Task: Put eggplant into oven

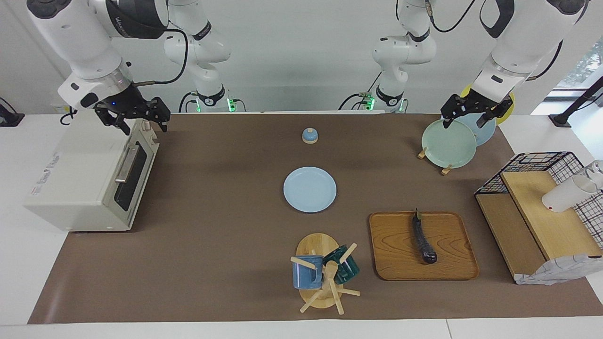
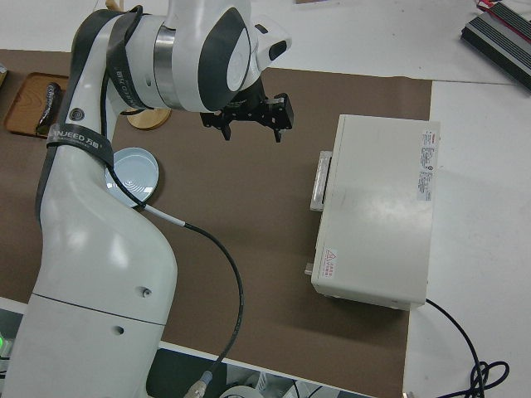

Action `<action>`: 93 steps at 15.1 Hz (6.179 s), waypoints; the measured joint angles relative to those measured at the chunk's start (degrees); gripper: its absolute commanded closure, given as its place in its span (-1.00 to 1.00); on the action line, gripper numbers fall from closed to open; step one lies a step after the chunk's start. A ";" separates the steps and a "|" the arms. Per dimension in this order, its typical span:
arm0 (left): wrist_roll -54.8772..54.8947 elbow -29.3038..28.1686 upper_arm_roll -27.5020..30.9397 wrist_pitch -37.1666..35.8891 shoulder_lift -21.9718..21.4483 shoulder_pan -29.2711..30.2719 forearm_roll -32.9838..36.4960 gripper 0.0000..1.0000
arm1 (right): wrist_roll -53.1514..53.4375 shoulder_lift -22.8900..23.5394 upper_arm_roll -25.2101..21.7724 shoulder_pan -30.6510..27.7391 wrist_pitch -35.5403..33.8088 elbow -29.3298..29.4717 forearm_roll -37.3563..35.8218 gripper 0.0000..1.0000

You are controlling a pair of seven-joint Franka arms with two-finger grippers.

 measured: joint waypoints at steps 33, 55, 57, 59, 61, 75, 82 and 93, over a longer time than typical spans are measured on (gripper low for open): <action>-0.02 -1.43 0.09 4.55 0.79 0.04 -0.36 -1.00 | -0.08 -3.67 -0.49 -4.57 25.19 -22.40 -15.03 1.00; 0.60 0.69 -0.22 25.63 21.81 0.00 -3.24 -1.00 | 2.71 1.82 1.31 -0.92 40.94 -32.53 1.41 1.00; 0.71 0.84 -0.52 29.04 24.70 -0.03 -3.24 -1.00 | 4.20 3.78 1.33 -0.02 43.46 -33.25 1.47 1.00; 0.82 1.68 -0.55 31.28 27.30 -0.02 -3.24 -1.00 | 4.66 6.16 1.36 0.50 45.61 -33.64 2.00 1.00; 0.92 2.92 -0.61 33.37 29.46 -0.03 -3.24 -1.00 | 4.73 8.55 1.22 0.45 47.20 -33.68 4.41 1.00; 3.07 0.64 -1.09 40.31 33.46 -1.82 -3.23 -0.89 | 13.42 9.77 0.91 7.49 38.84 -23.41 5.55 0.77; 3.42 -0.93 -1.13 42.10 33.46 -1.84 -3.23 -0.28 | 13.41 9.65 0.56 7.47 33.83 -20.96 4.88 0.12; 3.47 2.10 -1.21 37.20 31.80 -1.86 -4.84 1.00 | 13.33 9.62 0.62 7.73 29.13 -17.01 0.76 -0.19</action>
